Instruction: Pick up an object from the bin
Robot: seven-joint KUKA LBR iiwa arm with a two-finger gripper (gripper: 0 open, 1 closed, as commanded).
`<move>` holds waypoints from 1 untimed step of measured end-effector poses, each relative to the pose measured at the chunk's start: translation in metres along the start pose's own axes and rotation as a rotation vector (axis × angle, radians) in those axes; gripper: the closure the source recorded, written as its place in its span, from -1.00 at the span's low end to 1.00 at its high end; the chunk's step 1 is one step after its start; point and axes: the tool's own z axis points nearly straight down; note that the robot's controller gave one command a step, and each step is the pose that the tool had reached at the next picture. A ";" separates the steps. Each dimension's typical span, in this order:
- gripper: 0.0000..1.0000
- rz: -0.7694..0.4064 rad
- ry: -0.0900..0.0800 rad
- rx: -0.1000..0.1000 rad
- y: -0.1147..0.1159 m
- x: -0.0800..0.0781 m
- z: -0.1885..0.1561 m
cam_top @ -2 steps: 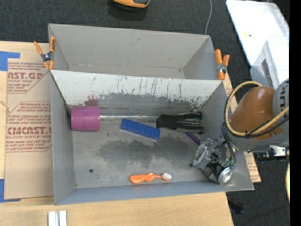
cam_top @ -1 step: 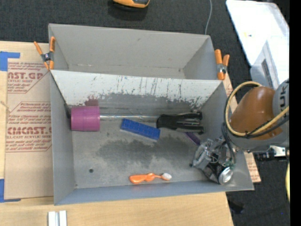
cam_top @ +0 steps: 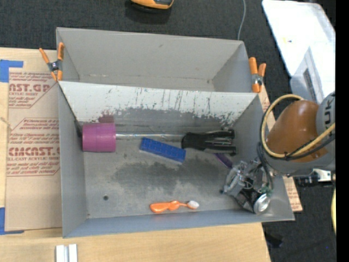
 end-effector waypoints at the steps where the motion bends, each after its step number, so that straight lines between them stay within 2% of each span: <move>1: 1.00 0.000 0.000 0.000 0.000 0.000 0.000</move>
Offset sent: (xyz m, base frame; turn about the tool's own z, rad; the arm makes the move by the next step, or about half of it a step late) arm 0.0000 0.0000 0.0000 0.0000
